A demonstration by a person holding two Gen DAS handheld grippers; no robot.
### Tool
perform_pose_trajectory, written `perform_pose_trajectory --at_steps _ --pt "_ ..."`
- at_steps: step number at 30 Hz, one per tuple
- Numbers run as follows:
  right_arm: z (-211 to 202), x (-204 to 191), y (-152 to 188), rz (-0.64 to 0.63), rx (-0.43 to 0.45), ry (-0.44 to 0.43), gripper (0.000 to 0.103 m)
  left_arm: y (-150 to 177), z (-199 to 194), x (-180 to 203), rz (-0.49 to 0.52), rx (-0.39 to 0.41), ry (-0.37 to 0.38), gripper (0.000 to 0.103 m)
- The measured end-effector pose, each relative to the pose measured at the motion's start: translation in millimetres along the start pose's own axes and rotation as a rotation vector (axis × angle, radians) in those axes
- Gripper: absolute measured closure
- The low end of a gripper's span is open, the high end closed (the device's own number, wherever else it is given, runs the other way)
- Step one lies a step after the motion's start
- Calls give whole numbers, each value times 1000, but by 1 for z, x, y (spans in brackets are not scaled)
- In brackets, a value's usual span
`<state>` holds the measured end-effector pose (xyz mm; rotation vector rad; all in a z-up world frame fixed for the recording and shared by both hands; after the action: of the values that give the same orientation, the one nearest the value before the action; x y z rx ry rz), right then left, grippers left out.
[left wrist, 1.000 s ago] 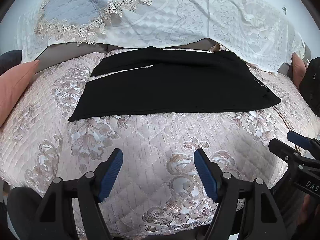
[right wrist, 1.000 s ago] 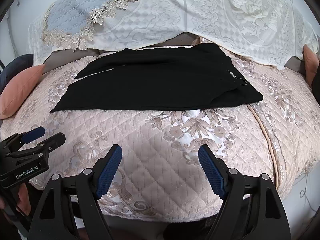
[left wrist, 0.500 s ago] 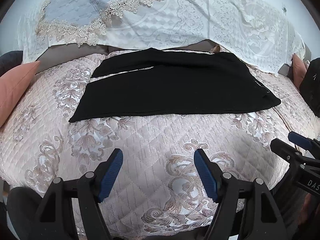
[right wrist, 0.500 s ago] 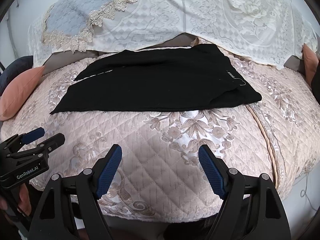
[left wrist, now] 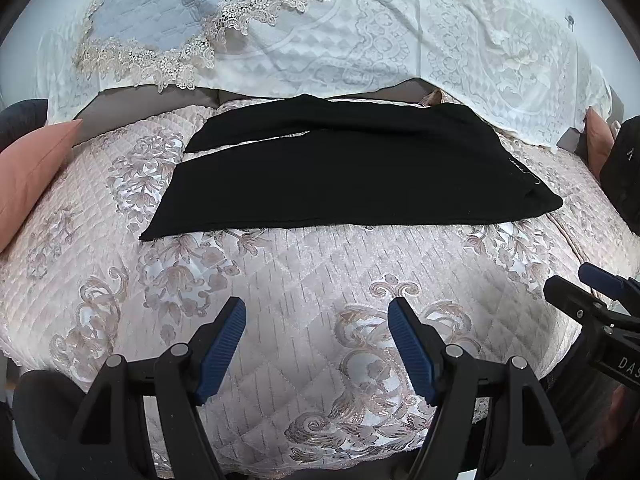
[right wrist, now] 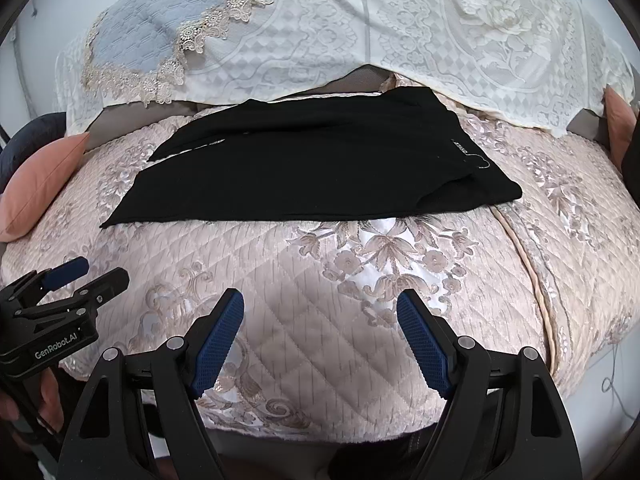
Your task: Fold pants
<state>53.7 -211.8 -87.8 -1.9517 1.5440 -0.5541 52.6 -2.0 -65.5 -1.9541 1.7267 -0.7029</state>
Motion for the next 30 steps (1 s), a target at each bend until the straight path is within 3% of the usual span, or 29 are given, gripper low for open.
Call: perform_pose_trajectory --at_steps 30 --pt "-2 0 -1 -3 6 0 24 3 1 -3 -10 8 3 28"
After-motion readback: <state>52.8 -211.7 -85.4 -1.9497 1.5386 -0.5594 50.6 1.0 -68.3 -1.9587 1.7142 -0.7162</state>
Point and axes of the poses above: each gripper's, at about its wrist camera, not at the fingertips, and z roughly the way its jaws point, x to its right, y to its underside, the point moved 9 cm from there along z, roughly the way its jaws point, and after that the axes turned 4 degrees about -z, right-handed, at the moved point
